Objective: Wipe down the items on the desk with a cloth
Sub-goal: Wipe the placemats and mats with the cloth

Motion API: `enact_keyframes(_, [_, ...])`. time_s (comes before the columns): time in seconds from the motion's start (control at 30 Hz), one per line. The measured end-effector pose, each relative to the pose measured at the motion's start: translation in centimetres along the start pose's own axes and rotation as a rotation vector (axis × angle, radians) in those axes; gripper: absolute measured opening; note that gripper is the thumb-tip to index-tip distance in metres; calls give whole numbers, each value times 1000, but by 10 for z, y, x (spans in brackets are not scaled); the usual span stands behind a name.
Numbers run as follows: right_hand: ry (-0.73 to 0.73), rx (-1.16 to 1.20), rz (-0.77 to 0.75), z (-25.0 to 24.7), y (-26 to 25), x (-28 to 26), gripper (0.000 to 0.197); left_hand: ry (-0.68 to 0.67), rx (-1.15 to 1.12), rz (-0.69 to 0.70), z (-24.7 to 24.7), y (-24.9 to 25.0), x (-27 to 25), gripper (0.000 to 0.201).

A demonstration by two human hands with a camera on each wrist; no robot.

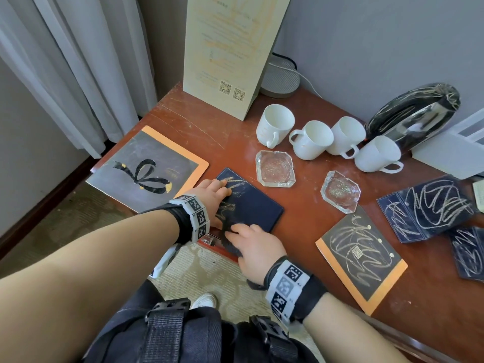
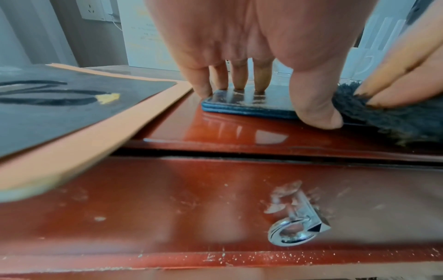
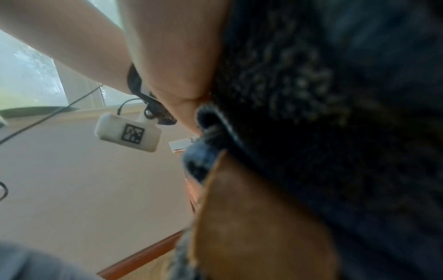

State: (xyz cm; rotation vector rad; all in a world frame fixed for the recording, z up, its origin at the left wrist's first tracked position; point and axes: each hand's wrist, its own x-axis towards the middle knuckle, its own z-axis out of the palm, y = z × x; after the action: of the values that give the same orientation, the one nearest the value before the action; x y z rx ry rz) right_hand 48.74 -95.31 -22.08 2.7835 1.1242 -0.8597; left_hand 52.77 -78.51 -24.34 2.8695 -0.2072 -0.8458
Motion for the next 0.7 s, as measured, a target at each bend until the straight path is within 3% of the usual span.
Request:
enact_keyframes(0.07, [17, 29, 42, -6, 13, 6, 57, -17, 8, 3, -1, -1, -1, 93])
enact_keyframes(0.17, [72, 49, 318, -23, 40, 11, 58, -45, 5, 28, -3, -7, 1, 90])
enact_keyframes(0.23, [36, -18, 276, -27, 36, 11, 60, -58, 16, 43, -5, -10, 2, 87])
enact_keyframes(0.33, [-56, -107, -43, -20, 10, 5, 60, -68, 49, 50, -5, -11, 4, 85])
enact_keyframes(0.37, [-73, -109, -82, -18, 8, 6, 60, -70, 55, 50, -5, -11, 5, 85])
enact_keyframes(0.53, [20, 9, 243, -35, 33, 26, 61, -60, -9, 81, -4, -16, 0, 84])
enact_keyframes(0.63, [-3, 8, 244, -34, 29, 29, 62, -7, -64, 21, 4, -25, -9, 85])
enact_keyframes(0.7, [0, 47, 252, -31, 32, 27, 61, -11, 15, -29, 12, -31, -15, 84])
